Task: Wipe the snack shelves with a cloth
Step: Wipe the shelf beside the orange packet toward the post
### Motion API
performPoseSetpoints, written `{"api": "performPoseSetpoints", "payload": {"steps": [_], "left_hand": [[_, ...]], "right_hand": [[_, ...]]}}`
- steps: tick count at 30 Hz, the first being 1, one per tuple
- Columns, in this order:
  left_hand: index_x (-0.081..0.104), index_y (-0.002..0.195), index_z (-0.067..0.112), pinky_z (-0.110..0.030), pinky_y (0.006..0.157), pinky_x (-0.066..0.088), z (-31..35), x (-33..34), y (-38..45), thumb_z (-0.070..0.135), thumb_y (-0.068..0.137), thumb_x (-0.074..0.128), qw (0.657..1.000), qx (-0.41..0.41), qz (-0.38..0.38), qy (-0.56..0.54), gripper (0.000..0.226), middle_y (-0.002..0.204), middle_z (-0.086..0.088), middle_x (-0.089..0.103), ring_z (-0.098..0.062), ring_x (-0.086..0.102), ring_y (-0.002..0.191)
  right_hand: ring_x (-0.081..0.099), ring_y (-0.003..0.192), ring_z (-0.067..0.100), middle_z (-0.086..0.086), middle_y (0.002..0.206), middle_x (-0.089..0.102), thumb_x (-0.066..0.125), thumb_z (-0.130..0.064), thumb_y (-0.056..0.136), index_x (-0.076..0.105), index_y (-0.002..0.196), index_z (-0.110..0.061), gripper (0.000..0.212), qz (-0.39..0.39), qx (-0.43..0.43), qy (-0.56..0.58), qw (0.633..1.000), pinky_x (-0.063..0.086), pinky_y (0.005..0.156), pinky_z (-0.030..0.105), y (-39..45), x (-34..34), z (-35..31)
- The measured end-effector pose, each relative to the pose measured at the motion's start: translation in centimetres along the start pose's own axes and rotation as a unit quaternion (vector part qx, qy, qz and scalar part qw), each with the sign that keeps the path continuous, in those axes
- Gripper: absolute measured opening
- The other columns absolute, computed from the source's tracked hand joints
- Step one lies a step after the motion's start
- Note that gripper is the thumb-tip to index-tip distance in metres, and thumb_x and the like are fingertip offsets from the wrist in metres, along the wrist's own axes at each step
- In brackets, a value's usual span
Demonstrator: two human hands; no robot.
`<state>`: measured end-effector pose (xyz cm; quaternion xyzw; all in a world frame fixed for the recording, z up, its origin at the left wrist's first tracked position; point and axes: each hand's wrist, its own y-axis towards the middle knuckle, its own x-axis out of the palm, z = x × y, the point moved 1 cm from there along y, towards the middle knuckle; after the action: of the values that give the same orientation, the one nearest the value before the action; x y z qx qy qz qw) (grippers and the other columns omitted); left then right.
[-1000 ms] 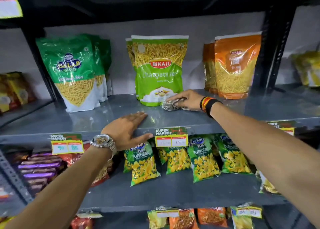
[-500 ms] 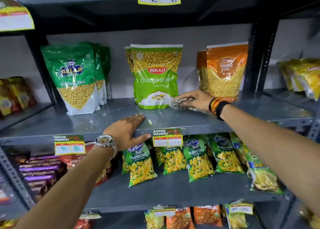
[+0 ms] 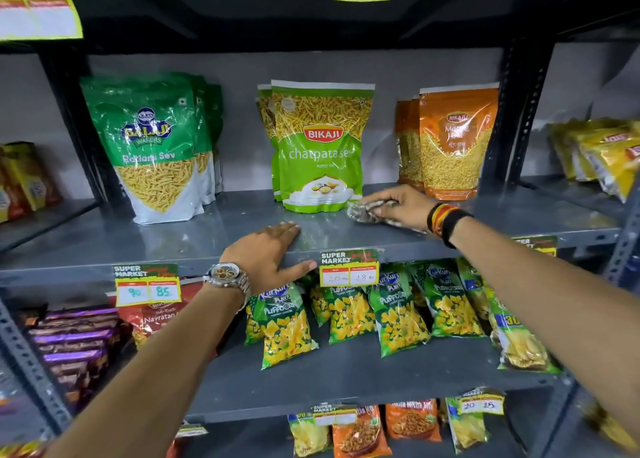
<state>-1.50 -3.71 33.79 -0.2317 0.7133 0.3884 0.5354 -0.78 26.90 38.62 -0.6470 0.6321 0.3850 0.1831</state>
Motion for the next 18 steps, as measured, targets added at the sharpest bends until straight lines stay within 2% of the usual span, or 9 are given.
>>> {"api": "performPoseSetpoints", "payload": {"steps": [1, 2, 6, 8, 10, 13, 14, 16, 18], "left_hand": [[0.028, 0.159, 0.018, -0.041, 0.116, 0.035, 0.0, 0.0, 0.0, 0.084, 0.087, 0.028, 1.000, 0.002, -0.002, 0.000, 0.097, 0.165, -0.001, 0.031, -0.021, 0.037, 0.147], [0.028, 0.159, 0.018, -0.040, 0.117, 0.034, 0.0, 0.0, 0.0, 0.083, 0.088, 0.028, 1.000, 0.005, -0.003, 0.001, 0.097, 0.165, -0.001, 0.031, -0.021, 0.036, 0.148], [0.029, 0.159, 0.017, -0.039, 0.117, 0.033, -0.1, 0.2, -0.3, 0.083, 0.088, 0.028, 1.000, 0.018, 0.000, 0.005, 0.097, 0.165, -0.003, 0.032, -0.021, 0.035, 0.148], [0.030, 0.158, 0.016, -0.040, 0.117, 0.034, -0.1, 0.1, -0.4, 0.083, 0.088, 0.030, 1.000, 0.018, 0.005, 0.000, 0.096, 0.164, -0.004, 0.033, -0.022, 0.036, 0.148], [0.030, 0.158, 0.016, -0.041, 0.116, 0.035, -0.1, 0.0, -0.4, 0.083, 0.089, 0.031, 1.000, 0.015, 0.003, -0.008, 0.096, 0.164, -0.004, 0.033, -0.023, 0.037, 0.148], [0.028, 0.158, 0.016, -0.042, 0.115, 0.036, 0.0, -0.2, -0.2, 0.083, 0.088, 0.030, 1.000, 0.010, -0.011, -0.012, 0.097, 0.165, -0.005, 0.031, -0.025, 0.037, 0.147], [0.027, 0.159, 0.016, -0.042, 0.115, 0.037, 0.1, -0.3, -0.1, 0.083, 0.088, 0.030, 1.000, 0.011, -0.011, -0.011, 0.097, 0.166, -0.005, 0.030, -0.025, 0.037, 0.147], [0.025, 0.160, 0.016, -0.042, 0.113, 0.038, 1.1, -0.5, 0.4, 0.082, 0.089, 0.033, 1.000, 0.022, -0.002, -0.008, 0.097, 0.166, -0.004, 0.028, -0.025, 0.037, 0.147], [0.024, 0.160, 0.019, -0.043, 0.113, 0.038, 2.9, -0.5, 1.3, 0.081, 0.090, 0.034, 0.999, 0.048, 0.006, 0.001, 0.094, 0.167, -0.003, 0.026, -0.025, 0.036, 0.147]], "right_hand": [[0.061, 0.113, 0.044, 0.011, 0.121, 0.070, 0.059, -0.007, 0.093, 0.069, 0.117, -0.031, 0.035, 0.011, 0.016, -0.025, 0.999, 0.048, 0.100, 0.052, 0.2, 0.3, 0.4], [0.060, 0.111, 0.047, 0.010, 0.117, 0.071, 0.059, -0.009, 0.093, 0.070, 0.115, -0.035, 0.035, 0.014, 0.017, -0.049, 0.999, 0.048, 0.098, 0.056, 0.2, 0.9, 0.6], [0.055, 0.119, 0.018, -0.007, 0.126, 0.057, 0.056, -0.012, 0.096, 0.064, 0.124, -0.035, 0.037, -0.039, -0.044, -0.049, 0.997, 0.043, 0.104, 0.033, -3.3, 3.1, -2.2], [0.060, 0.117, 0.021, -0.007, 0.131, 0.060, 0.058, -0.017, 0.096, 0.063, 0.124, -0.042, 0.038, -0.093, -0.063, -0.055, 0.992, 0.046, 0.104, 0.037, -5.9, 2.6, -3.6], [0.063, 0.110, 0.024, 0.000, 0.127, 0.065, 0.060, -0.020, 0.094, 0.063, 0.123, -0.042, 0.036, -0.102, -0.041, -0.048, 0.993, 0.047, 0.103, 0.042, -7.8, 0.5, -3.8], [0.061, 0.093, 0.005, -0.001, 0.124, 0.066, 0.060, -0.009, 0.093, 0.063, 0.127, -0.029, 0.039, 0.020, 0.002, 0.002, 1.000, 0.051, 0.096, 0.030, -8.1, -3.7, -2.8], [0.060, 0.089, 0.005, 0.002, 0.122, 0.067, 0.059, -0.006, 0.093, 0.063, 0.128, -0.023, 0.039, 0.060, 0.010, 0.013, 0.998, 0.051, 0.091, 0.024, -7.5, -4.9, -2.2], [0.058, 0.080, 0.005, 0.001, 0.113, 0.070, 0.059, -0.004, 0.093, 0.065, 0.126, -0.018, 0.036, 0.114, 0.024, 0.021, 0.993, 0.050, 0.073, 0.008, -5.9, -6.7, -1.0], [0.055, 0.069, 0.002, -0.005, 0.098, 0.070, 0.059, -0.005, 0.093, 0.069, 0.120, -0.022, 0.033, 0.147, 0.040, 0.027, 0.988, 0.045, 0.057, 0.006, -3.7, -7.3, 0.2]]}}
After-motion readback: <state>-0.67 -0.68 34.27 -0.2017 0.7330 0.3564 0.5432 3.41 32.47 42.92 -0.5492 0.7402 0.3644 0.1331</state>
